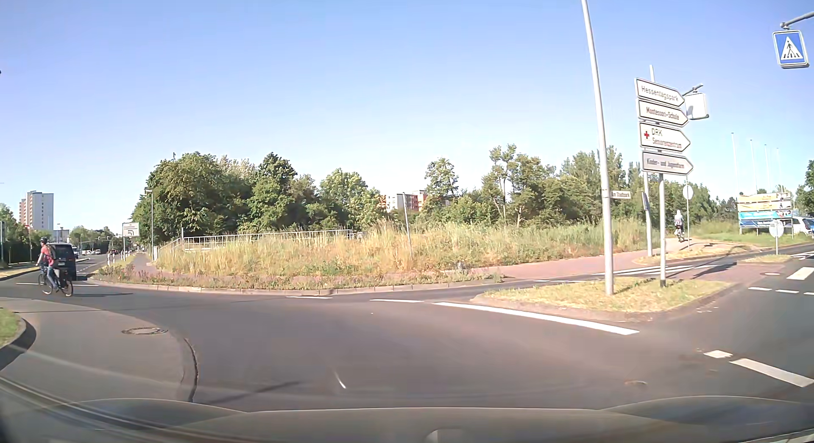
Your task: Follow the waypoints while adhering to traffic rules and regulations
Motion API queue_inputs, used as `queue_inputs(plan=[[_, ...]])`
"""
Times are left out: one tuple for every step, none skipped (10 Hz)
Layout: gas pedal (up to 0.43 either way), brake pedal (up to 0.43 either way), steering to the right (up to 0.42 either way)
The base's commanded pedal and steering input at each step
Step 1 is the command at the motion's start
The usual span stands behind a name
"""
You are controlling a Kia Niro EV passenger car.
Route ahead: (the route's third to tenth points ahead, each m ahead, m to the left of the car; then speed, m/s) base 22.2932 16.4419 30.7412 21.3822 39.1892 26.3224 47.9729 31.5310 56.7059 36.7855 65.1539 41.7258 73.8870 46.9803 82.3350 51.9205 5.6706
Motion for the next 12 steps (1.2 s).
queue_inputs(plan=[[0.0,0.0,-0.161],[0.0,0.0,-0.19],[0.0,0.0,-0.222],[0.0,0.0,-0.253],[0.0,0.0,-0.275],[0.0,0.0,-0.307],[0.0,0.0,-0.326],[0.0,0.0,-0.335],[0.008,0.0,-0.342],[0.028,0.0,-0.347],[0.039,0.0,-0.352],[0.039,0.0,-0.353]])
